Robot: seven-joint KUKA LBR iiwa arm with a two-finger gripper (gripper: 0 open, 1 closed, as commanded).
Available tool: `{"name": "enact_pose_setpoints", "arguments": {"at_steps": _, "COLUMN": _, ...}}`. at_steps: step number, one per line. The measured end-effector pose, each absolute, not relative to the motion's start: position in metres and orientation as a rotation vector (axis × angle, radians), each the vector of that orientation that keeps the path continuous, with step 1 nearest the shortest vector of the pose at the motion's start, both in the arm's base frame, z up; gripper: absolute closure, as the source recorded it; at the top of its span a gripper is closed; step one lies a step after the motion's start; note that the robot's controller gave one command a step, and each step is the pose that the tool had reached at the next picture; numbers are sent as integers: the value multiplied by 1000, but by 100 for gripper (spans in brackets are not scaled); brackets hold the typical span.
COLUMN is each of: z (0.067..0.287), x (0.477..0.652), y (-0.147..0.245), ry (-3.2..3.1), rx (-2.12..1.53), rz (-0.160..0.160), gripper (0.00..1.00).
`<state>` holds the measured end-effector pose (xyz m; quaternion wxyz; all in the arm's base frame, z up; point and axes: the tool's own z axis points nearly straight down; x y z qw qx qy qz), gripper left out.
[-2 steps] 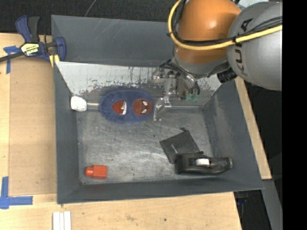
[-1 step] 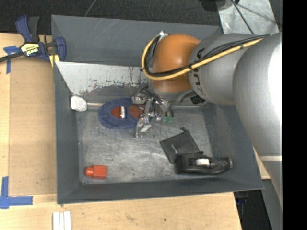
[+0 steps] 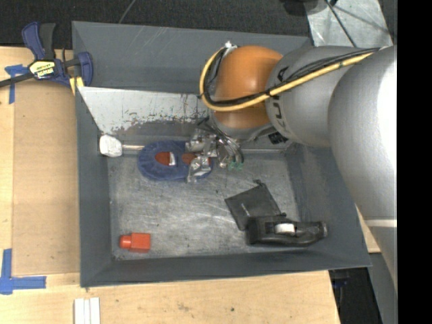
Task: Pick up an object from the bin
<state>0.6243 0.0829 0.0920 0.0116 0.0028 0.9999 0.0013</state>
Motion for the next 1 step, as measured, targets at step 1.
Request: {"name": "enact_pose_setpoints", "arguments": {"at_steps": 1, "z": 250, "x": 630, "y": 107, "ry": 3129, "rx": 7, "rz": 4, "gripper": 100}}
